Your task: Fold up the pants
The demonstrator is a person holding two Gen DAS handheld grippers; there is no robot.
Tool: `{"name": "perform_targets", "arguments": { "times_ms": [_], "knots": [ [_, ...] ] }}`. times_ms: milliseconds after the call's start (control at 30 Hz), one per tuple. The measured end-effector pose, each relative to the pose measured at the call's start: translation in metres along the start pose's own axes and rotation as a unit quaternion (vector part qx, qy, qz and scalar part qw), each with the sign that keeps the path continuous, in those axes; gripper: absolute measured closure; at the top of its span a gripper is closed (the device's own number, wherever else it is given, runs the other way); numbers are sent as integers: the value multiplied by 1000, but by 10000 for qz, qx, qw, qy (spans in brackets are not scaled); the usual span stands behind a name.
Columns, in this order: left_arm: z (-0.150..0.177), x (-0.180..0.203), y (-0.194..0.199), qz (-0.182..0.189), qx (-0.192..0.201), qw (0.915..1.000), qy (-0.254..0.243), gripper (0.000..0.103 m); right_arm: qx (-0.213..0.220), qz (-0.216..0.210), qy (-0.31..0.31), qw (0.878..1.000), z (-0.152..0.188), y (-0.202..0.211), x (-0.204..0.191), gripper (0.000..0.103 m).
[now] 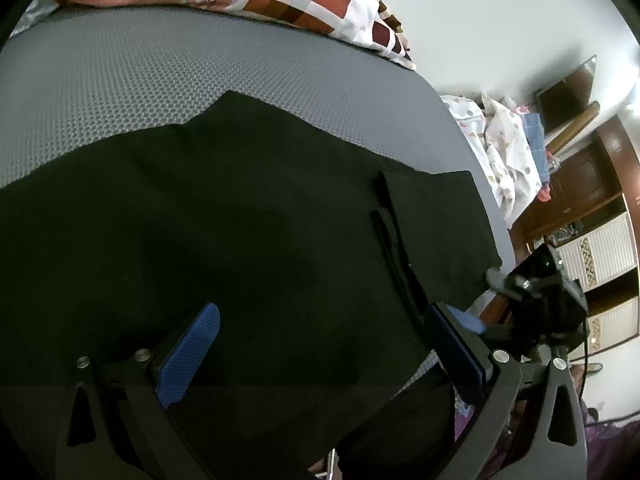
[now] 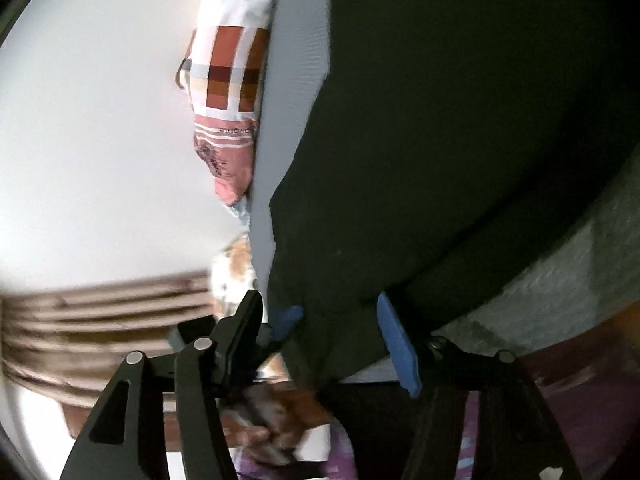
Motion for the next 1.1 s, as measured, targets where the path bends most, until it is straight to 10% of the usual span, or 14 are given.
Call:
{"name": "perform_targets", "arguments": {
  "times_ms": [367,533,1100],
  "knots": [
    [1,-1,3,138,7,9998,123,1,667,354,-315,9967,-6,-1,-1,46],
    [0,-3,2,147,-7,9997,182,1,497,511,-421,9966,-10,-13,18,100],
    [5,3,1,-145,-12,9998,-152,1,-388,383,72,9985,10,-1,18,99]
  ]
}}
Point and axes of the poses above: each gripper's, at about its wrist camera, not at the fingertips, and y roughly against the way its jaws point, x to its right, z to its underside, the point moved 5 cm from there along -y, roughly the way its jaws point, and after that the axes turned 9 degrees about x, right-handed, at the moved point
